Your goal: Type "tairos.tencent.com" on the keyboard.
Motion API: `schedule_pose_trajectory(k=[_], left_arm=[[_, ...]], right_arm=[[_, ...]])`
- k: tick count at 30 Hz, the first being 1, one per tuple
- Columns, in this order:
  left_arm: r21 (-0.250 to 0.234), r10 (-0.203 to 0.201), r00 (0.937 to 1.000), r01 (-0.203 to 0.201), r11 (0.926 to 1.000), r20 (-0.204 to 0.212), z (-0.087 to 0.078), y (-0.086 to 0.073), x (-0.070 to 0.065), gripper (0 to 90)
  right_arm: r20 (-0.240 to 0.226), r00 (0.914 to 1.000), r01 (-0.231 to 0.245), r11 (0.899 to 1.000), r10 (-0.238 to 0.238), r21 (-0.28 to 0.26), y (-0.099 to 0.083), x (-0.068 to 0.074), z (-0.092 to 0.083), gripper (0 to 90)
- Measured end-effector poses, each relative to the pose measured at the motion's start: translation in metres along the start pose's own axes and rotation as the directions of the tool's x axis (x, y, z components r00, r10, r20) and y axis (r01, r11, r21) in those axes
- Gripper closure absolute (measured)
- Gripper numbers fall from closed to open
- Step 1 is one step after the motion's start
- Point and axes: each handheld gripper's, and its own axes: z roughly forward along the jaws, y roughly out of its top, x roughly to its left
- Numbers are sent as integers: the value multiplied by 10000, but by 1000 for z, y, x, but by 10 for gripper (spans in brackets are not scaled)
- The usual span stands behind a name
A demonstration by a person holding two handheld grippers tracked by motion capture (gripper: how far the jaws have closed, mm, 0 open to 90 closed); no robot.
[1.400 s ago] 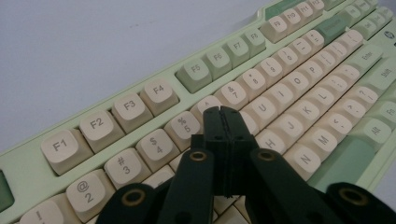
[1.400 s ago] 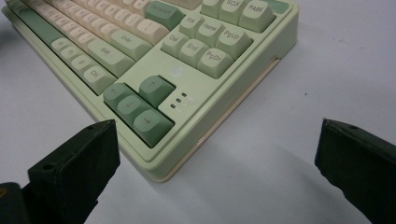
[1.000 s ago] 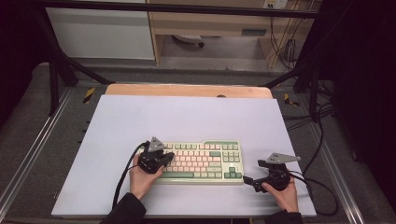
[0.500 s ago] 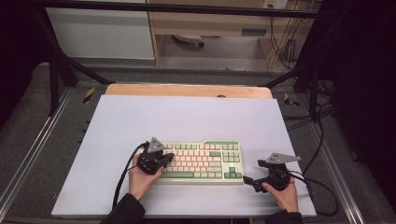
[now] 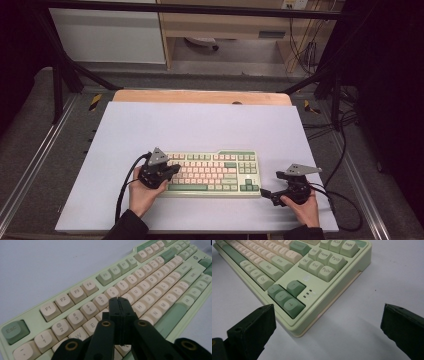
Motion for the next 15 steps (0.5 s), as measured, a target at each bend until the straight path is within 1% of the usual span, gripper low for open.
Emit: schedule_pose_trajectory(k=[12, 15], left_arm=[[-49, -275, 9995, 274, 9996, -161, -13, -12, 9, 899], [6, -258, 9993, 259, 9997, -264, -16, -16, 11, 899]], right_arm=[[-15, 10000, -20, 10000, 20, 7, 0, 0, 0, 5], [-5, 10000, -24, 10000, 24, 6, 0, 0, 0, 5]])
